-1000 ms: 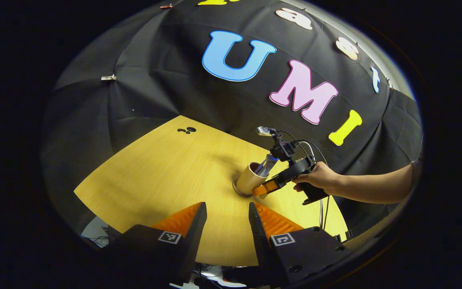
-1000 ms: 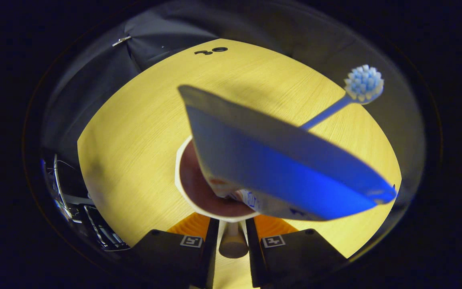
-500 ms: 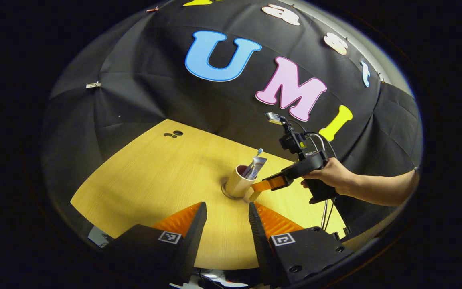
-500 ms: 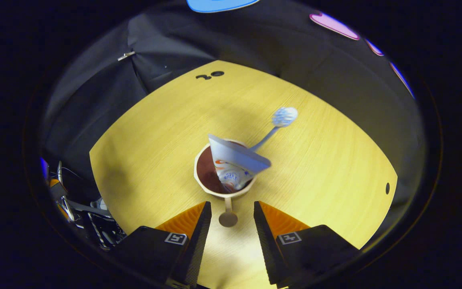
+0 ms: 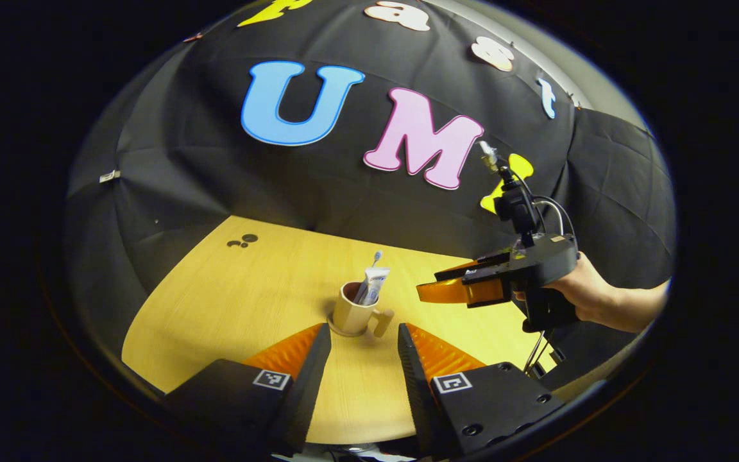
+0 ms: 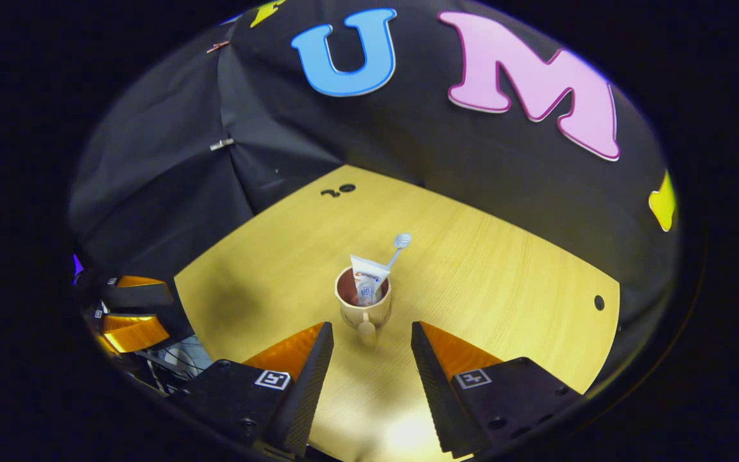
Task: Put the toothbrush and toothpaste on the desktop into the cup, then pick up the cup and place it on the coaster on the desktop.
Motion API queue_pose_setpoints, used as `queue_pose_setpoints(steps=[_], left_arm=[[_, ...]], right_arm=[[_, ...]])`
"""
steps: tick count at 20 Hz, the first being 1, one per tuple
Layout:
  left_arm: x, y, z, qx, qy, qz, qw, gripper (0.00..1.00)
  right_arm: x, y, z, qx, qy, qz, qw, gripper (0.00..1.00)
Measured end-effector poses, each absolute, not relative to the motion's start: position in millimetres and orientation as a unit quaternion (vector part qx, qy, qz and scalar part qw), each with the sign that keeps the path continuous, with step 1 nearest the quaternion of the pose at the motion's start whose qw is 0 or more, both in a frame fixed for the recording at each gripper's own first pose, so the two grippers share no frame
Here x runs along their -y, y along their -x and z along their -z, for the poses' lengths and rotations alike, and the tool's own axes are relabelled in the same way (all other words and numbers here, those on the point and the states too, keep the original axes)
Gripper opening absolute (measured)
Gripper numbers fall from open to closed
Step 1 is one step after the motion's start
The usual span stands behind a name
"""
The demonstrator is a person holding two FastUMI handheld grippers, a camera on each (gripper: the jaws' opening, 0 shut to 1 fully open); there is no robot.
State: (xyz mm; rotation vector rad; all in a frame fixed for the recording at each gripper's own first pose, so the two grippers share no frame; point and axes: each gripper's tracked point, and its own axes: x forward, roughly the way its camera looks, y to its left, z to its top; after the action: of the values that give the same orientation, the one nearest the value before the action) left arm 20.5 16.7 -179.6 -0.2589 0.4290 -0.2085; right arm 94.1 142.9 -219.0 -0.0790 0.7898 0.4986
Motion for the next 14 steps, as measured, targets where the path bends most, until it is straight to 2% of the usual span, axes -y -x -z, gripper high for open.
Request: queue_pose_setpoints(steps=[7,14], left_arm=[[12.3,-32.1,160.6,-0.199,0.114,0.110,0.967,0.69],[46.0,-44.0,152.6,-0.194,0.089,0.122,0.969,0.83]], right_arm=[[-121.0,-65.7,174.5,-0.312,0.014,-0.227,0.922,0.82],[-96.6,-36.4,153.3,-0.286,0.007,-0.220,0.933,0.86]])
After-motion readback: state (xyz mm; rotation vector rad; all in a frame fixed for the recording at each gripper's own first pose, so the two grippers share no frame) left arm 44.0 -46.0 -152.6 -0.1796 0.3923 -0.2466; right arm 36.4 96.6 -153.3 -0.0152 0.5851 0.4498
